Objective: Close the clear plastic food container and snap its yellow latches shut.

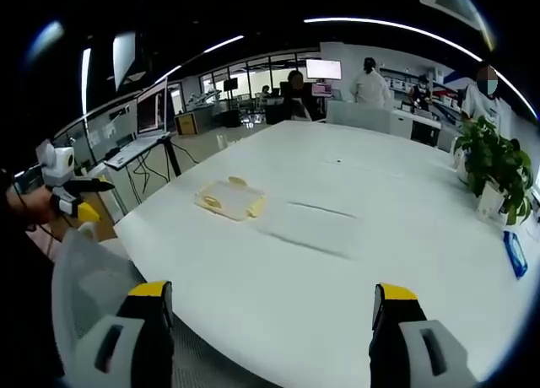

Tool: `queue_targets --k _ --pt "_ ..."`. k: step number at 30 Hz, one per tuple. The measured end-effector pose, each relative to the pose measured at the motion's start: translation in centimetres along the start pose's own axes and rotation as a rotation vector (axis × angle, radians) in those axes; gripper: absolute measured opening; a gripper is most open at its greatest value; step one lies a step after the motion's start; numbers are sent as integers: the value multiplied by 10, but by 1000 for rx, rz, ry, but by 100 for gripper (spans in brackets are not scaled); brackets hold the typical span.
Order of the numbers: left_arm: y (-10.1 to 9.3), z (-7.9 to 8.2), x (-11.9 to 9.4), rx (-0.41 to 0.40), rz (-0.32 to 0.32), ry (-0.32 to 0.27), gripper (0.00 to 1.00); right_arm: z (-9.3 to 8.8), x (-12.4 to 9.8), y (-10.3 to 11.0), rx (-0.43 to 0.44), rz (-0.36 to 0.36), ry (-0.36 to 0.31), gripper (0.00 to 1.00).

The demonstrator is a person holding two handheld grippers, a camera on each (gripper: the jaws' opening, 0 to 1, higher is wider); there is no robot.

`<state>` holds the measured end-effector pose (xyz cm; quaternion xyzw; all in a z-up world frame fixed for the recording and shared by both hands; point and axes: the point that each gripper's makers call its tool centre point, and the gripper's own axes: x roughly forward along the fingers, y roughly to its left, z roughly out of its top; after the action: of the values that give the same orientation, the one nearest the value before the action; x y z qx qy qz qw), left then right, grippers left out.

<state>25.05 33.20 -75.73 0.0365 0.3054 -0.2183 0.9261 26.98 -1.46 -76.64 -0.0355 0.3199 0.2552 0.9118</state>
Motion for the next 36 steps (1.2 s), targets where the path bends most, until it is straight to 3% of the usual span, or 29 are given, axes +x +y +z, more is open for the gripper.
queue_targets --k 22,25,27,36 --pt "10 -10 16 15 -66 34 99 -4 3 7 55 -59 17 100" --pt "10 -12 18 15 -85 38 99 -11 4 7 -6 -86 65 100" --pt "11 -15 19 16 -95 40 99 -11 7 13 32 -78 67 100" --pt "20 -16 23 25 -134 33 99 -4 13 25 57 -92 67 100"
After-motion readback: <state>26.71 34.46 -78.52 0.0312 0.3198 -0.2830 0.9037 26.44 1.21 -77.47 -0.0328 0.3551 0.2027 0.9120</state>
